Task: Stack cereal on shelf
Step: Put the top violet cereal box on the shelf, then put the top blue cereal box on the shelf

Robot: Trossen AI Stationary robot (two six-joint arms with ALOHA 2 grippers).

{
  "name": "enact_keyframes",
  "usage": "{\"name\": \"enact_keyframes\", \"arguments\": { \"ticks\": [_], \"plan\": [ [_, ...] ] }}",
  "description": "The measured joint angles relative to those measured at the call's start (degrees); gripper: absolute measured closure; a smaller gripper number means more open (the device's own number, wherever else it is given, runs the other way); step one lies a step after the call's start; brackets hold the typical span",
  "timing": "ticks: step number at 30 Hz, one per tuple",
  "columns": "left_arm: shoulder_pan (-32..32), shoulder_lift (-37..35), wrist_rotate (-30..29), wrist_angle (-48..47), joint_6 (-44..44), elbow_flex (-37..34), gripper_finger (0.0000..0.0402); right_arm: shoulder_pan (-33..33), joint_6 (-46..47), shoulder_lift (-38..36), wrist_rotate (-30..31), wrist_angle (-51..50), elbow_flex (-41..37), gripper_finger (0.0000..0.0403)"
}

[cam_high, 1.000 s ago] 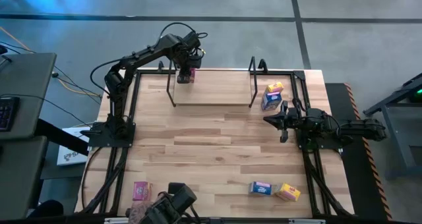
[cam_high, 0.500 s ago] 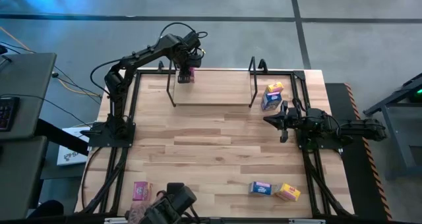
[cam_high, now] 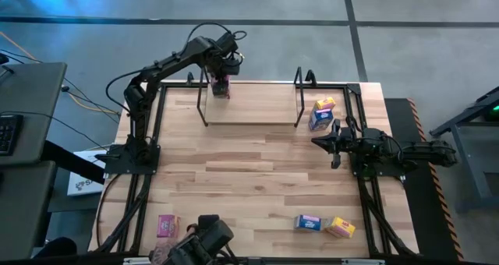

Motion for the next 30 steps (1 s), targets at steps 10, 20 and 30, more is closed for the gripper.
{"name": "enact_keyframes", "arguments": {
  "ticks": [10,20,30],
  "plan": [
    [-0.7,-0.4,1.1,-3.6,-1.9,7.7,0.0167,0.0,0.0,0.0,0.0,0.0,0.0,0.0402],
    [-3.2,-3.6,15.6,-1.4,-17.5,23.9,0.0168,0.0,0.0,0.0,0.0,0.0,0.0,0.0402],
    [-7.9,-11.6,38.9,3.8,-33.2,19.4,0.0186,0.0,0.0,0.0,0.0,0.0,0.0,0.0402]
  ]
}}
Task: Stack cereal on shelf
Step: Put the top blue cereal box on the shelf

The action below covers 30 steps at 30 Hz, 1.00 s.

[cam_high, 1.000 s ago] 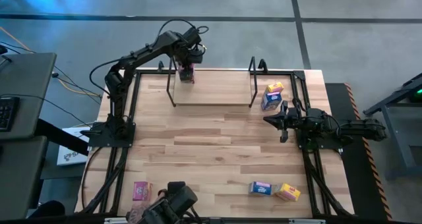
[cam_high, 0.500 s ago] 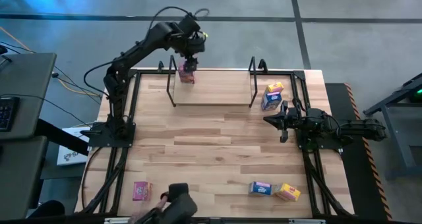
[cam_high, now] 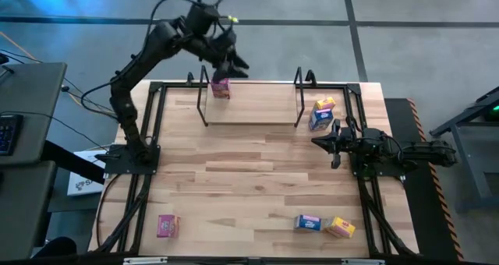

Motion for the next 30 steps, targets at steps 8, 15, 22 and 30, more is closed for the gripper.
{"name": "enact_keyframes", "arguments": {
  "ticks": [8,15,22,30],
  "plan": [
    [-10.7,-16.3,-14.0,38.5,-15.5,-35.6,0.0192,0.0,0.0,0.0,0.0,0.0,0.0,0.0402],
    [-19.6,-28.8,-19.9,77.9,-23.9,-66.0,0.0193,0.0,0.0,0.0,0.0,0.0,0.0,0.0402],
    [-25.1,-35.8,-37.0,81.8,-26.2,-76.7,0.0193,0.0,0.0,0.0,0.0,0.0,0.0,0.0402],
    [-27.5,-40.9,-43.0,84.5,-26.3,-81.5,0.0193,0.0,16.0,0.0,0.2,6.8,0.0,0.0402]
  ]
}}
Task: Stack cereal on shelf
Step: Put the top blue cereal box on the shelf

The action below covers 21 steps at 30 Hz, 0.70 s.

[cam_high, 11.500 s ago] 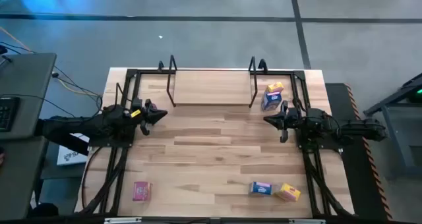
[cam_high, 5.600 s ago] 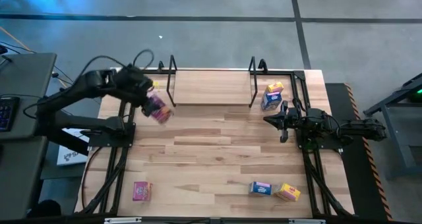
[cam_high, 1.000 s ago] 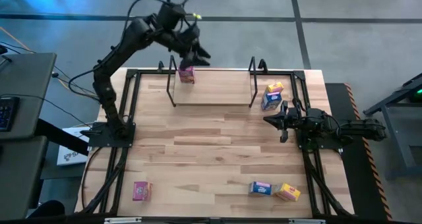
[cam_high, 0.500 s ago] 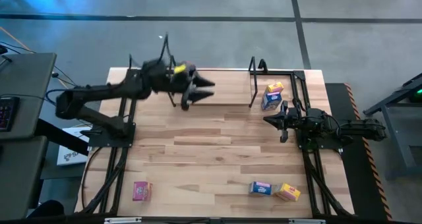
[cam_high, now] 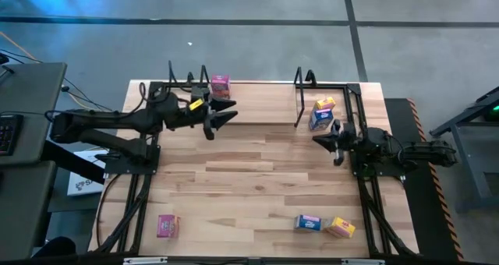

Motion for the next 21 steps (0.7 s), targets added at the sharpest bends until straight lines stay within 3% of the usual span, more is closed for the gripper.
{"name": "enact_keyframes", "arguments": {
  "ticks": [4,8,13,15,17,21],
  "plan": [
    [-0.1,-2.1,0.0,-1.1,0.0,-0.3,0.0193,0.0,18.7,0.0,5.8,13.4,0.0,0.0402],
    [-0.1,-4.0,0.8,-1.1,0.6,-0.2,0.0193,0.0,23.1,0.0,16.6,25.9,0.0,0.0402],
    [-0.1,-5.7,0.9,-2.5,1.6,-0.3,0.0193,0.0,21.1,2.0,21.7,35.8,1.4,0.0398],
    [-0.1,-6.0,0.9,-2.7,1.7,-0.3,0.0193,0.0,19.8,4.0,22.4,30.5,5.3,0.0382],
    [-0.1,-6.4,0.9,-3.2,2.4,-0.3,0.0193,0.0,19.1,6.6,22.4,19.1,10.8,0.0353],
    [-0.1,-6.9,0.9,-3.8,3.2,-0.2,0.0193,-0.5,18.5,13.8,21.9,-15.2,27.2,0.0263]
  ]
}}
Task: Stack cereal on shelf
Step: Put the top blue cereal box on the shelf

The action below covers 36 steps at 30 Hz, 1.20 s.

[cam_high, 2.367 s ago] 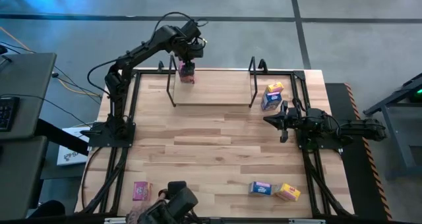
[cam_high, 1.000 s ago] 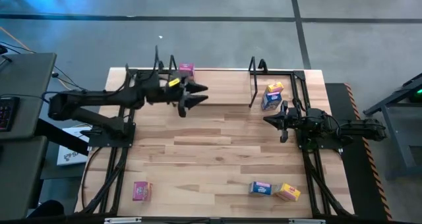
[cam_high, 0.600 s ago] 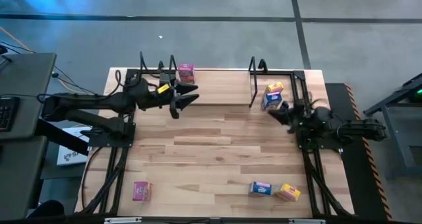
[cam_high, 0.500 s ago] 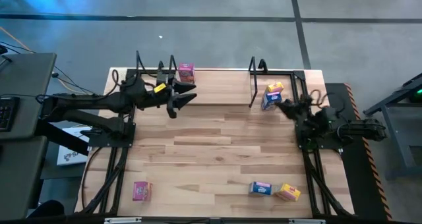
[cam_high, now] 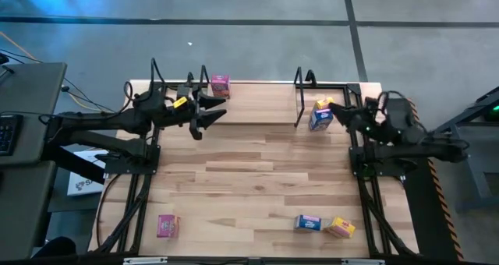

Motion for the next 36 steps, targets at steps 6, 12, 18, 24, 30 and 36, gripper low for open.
{"name": "enact_keyframes", "arguments": {
  "ticks": [6,12,18,24,30,36],
  "plan": [
    [0.0,-0.4,0.1,-0.3,0.0,0.0,0.0193,-5.4,-1.8,14.2,-8.7,-44.2,22.8,0.0136],
    [0.0,-0.4,1.2,-0.4,0.0,0.0,0.0193,-10.3,-24.2,30.7,-23.5,-66.2,33.2,0.0117],
    [0.0,-0.4,1.4,-0.4,-1.1,0.0,0.0193,-14.4,-43.8,43.4,-20.0,-71.0,34.0,0.0116],
    [0.0,-0.4,2.6,-0.6,-1.1,0.0,0.0193,-18.0,-63.1,47.7,-15.9,-66.3,34.0,0.0116],
    [0.0,-0.3,2.6,-1.3,-0.9,0.0,0.0193,-23.0,-75.0,48.8,-15.5,-60.5,31.5,0.0116],
    [0.0,-0.3,2.6,-1.4,0.9,0.0,0.0193,-26.3,-79.5,48.9,-14.4,-57.7,27.4,0.0116]
  ]
}}
